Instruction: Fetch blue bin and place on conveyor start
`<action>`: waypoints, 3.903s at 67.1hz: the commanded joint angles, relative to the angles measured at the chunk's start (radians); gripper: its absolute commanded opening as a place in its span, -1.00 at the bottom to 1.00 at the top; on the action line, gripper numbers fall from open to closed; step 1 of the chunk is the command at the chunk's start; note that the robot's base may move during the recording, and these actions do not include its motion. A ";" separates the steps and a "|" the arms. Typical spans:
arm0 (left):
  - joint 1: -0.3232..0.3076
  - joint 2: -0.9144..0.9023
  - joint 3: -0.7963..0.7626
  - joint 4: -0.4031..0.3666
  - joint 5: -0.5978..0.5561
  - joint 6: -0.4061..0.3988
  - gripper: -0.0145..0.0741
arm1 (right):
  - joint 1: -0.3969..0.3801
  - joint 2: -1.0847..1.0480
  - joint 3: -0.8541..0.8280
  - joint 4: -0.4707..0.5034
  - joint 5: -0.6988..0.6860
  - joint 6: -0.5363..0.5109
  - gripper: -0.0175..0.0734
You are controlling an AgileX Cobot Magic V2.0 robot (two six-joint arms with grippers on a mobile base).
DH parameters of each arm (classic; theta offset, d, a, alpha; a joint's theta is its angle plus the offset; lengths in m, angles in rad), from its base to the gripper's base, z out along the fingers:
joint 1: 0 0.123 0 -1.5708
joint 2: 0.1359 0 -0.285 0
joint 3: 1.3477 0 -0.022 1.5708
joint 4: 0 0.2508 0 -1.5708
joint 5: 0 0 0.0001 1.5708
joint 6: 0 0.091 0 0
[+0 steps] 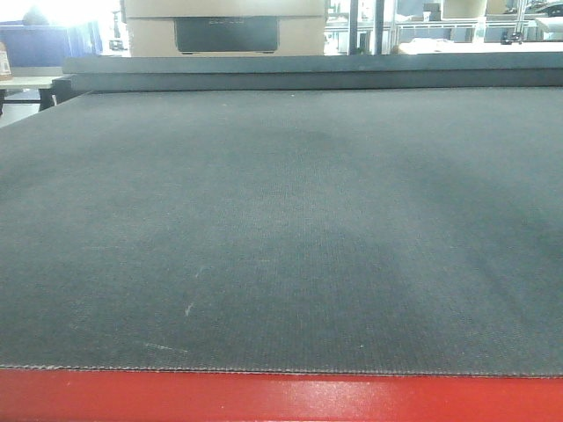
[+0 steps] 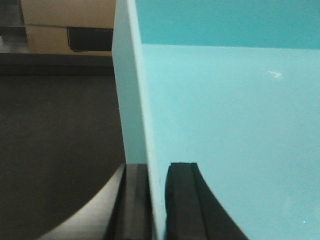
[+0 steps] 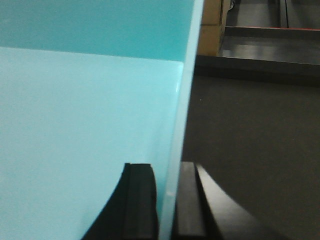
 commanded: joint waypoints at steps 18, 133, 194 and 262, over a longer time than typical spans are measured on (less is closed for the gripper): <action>-0.004 -0.017 -0.009 -0.035 -0.035 0.005 -0.92 | -0.001 -0.009 -0.008 0.027 -0.043 -0.015 -0.95; -0.004 0.035 0.409 0.017 0.033 0.005 0.56 | -0.054 -0.124 0.572 0.052 -0.052 -0.015 0.20; 0.146 -0.817 1.220 0.114 -0.353 0.005 -0.92 | -0.193 -0.908 1.377 -0.080 -0.391 -0.015 -0.97; 0.146 -1.252 1.292 0.125 -0.345 0.005 -0.92 | -0.193 -1.323 1.428 -0.071 -0.412 -0.089 -0.97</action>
